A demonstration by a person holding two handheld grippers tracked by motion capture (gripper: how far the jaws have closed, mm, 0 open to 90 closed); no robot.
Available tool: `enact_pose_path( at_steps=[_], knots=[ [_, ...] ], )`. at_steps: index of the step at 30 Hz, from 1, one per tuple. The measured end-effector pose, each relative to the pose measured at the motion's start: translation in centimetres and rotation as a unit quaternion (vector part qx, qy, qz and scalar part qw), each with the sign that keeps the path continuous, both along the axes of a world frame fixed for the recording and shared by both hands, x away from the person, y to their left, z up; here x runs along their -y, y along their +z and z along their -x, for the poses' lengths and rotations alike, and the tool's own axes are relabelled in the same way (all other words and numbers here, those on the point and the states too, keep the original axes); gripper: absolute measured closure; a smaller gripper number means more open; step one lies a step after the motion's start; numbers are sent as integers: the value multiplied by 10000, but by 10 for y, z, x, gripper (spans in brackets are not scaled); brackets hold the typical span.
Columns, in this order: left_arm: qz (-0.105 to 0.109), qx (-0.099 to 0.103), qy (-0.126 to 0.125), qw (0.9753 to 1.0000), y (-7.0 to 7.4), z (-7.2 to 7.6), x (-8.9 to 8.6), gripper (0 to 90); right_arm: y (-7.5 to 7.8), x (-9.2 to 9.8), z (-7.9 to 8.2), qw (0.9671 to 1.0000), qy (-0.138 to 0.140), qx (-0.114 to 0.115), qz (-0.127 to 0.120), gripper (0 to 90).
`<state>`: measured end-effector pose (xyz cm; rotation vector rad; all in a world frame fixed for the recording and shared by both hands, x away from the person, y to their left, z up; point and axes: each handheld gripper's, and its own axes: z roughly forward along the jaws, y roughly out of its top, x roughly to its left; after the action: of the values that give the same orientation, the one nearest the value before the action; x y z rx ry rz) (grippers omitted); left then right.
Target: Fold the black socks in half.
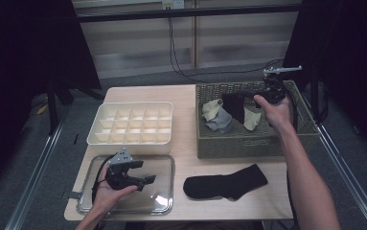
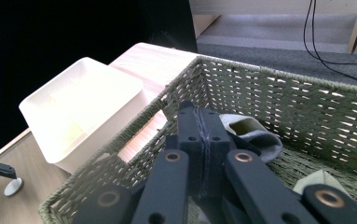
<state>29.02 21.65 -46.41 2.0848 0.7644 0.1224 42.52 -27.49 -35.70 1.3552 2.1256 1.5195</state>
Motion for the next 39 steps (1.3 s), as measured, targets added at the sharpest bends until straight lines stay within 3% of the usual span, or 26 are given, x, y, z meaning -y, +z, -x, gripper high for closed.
enact_pose_path(
  at_steps=[6,10,22,26,39],
  knots=[
    [126,-27,-30,9999,1,-1,1,203,11,0,6,9999,11,125,-81,894],
    [11,5,-94,10000,0,1,5,203,14,-1,9,9998,25,188,-93,895],
    [54,19,-129,9999,1,1,6,206,28,-10,22,9993,165,304,-143,895],
    [63,38,-139,9999,2,2,7,205,37,-8,30,9986,138,403,-304,895],
    [19,117,-161,9998,2,2,10,205,50,-8,46,9971,284,547,-450,895]
  ],
)
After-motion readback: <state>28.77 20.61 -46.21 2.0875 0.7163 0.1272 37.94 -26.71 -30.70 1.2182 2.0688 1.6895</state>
